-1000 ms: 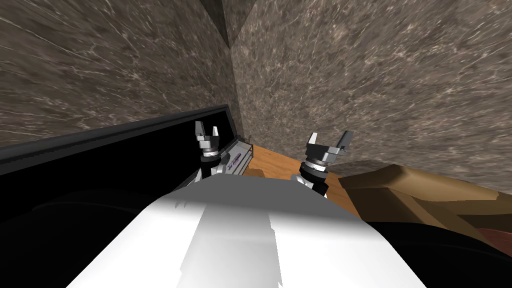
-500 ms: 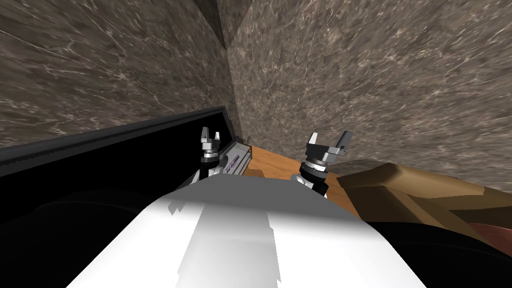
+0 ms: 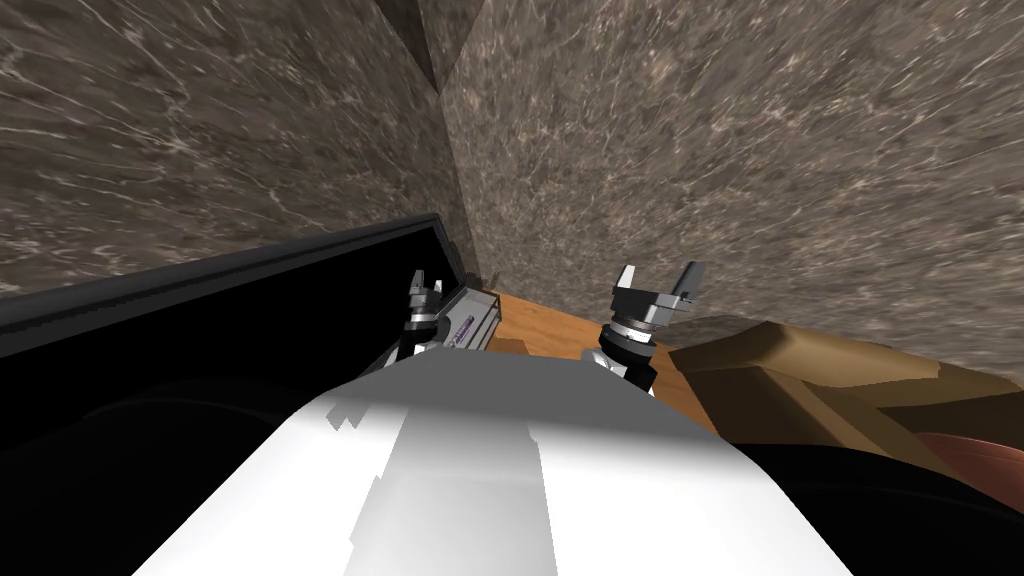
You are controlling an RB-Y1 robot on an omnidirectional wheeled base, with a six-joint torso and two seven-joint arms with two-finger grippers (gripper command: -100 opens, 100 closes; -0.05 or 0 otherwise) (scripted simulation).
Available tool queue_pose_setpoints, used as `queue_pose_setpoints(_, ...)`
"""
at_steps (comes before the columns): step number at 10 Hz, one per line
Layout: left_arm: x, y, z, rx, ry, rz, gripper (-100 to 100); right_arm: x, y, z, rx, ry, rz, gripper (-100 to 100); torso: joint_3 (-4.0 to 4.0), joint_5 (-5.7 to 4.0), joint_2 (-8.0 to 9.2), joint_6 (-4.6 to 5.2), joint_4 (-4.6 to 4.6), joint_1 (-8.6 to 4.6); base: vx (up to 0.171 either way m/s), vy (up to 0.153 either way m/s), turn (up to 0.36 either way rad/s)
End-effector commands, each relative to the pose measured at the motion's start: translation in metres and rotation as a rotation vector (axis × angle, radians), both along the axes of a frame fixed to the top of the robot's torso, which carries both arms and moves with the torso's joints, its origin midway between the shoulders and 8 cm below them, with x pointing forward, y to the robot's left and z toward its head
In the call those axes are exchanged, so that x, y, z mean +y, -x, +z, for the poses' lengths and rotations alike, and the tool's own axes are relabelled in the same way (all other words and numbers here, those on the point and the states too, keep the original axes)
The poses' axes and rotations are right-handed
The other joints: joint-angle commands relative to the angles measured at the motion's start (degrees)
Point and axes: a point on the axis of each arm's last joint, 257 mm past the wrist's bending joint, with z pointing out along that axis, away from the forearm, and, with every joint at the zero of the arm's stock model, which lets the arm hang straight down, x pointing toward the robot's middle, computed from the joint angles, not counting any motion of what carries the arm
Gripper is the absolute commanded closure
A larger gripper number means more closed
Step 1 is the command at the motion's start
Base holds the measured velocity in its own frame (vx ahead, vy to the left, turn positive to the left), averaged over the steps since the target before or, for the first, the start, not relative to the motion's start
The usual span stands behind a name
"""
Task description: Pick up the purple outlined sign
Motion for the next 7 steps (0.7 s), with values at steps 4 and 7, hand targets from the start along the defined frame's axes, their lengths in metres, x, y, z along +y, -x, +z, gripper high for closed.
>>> queue_pose_setpoints(4, 0.039, 0.003, -0.085, 0.210, 0.143, 0.042, -100, 0.000, 0.000, 0.000, 0.000, 0.000, 0.000, 0, -0.11, -0.01, -0.18, -0.01, -0.04, -0.02, 0.122, -0.009, -0.073)
queue_pose_setpoints(7, 0.060, 0.014, -0.137, 0.328, 0.237, 0.078, -100, 0.000, 0.000, 0.000, 0.000, 0.000, 0.000, 0, 0.00, 0.00, 0.01, -0.01, 0.00, -0.01, 0.078, -0.004, -0.068)
